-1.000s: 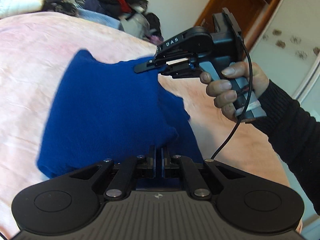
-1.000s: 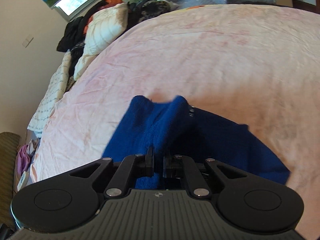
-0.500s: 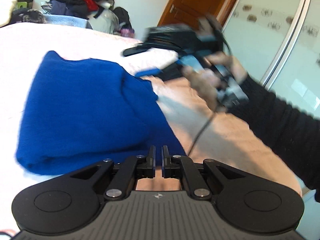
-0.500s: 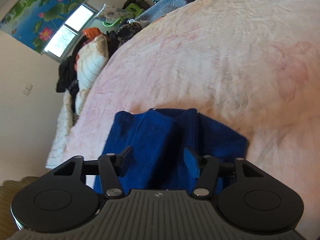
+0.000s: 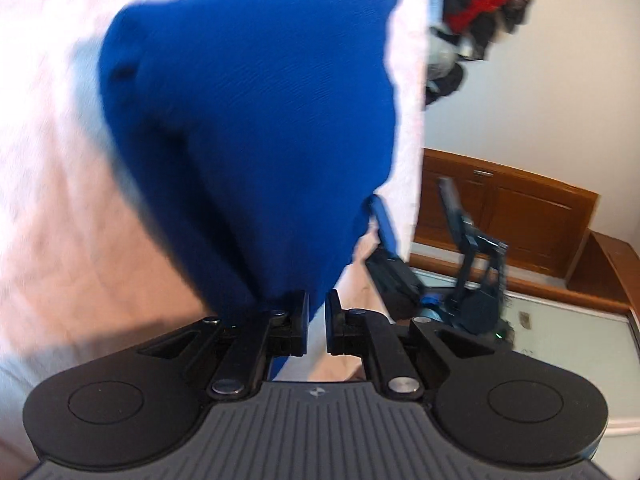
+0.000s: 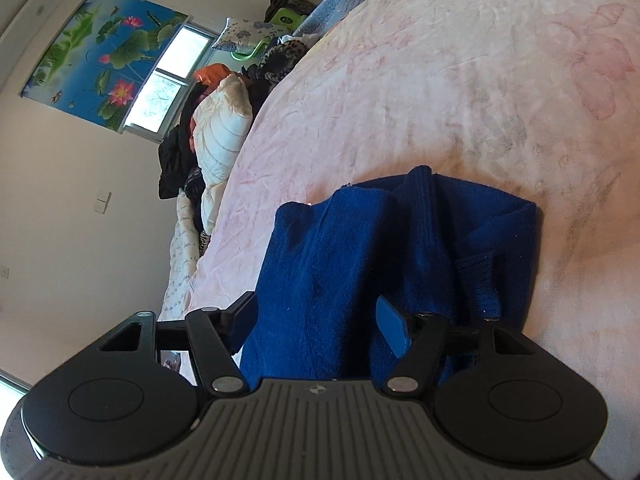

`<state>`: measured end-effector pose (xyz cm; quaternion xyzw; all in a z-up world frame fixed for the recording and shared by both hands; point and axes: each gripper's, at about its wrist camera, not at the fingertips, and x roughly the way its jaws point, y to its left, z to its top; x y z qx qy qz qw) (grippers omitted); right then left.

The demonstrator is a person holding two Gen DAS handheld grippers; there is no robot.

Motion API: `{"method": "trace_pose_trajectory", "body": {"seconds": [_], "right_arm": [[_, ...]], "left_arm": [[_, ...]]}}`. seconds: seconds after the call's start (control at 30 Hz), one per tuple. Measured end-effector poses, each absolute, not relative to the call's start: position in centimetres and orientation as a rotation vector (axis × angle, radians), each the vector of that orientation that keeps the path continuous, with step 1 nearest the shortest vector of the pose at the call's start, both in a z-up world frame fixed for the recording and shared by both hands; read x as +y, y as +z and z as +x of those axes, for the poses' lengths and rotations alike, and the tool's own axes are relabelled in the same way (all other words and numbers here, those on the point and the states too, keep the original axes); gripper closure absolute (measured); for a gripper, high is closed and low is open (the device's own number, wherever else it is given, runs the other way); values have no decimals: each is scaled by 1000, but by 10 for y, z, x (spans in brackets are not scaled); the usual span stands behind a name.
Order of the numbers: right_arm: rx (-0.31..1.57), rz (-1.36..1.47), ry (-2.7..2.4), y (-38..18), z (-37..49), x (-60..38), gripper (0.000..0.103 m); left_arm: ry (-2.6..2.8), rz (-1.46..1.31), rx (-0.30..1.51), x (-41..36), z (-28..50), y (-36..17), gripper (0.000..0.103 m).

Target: Fold small clothes

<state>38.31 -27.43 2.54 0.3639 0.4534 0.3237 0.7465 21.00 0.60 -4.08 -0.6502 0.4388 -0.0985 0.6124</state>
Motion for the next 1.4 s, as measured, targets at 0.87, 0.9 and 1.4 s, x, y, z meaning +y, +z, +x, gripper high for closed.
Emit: {"method": "trace_pose_trajectory", "body": {"seconds": [0.87,0.9,1.4], "right_arm": [[987,859,684,12,387,-284,36],[989,859,687,13,388,-283,36],[1096,894,751,9,393,-257,34]], "left_arm": [[-101,-1370,978,-22,232,-40,98],[-115,-1386,969,-21,231,-40,98],[-301,-1524,777,-9,232,-4,98]]}}
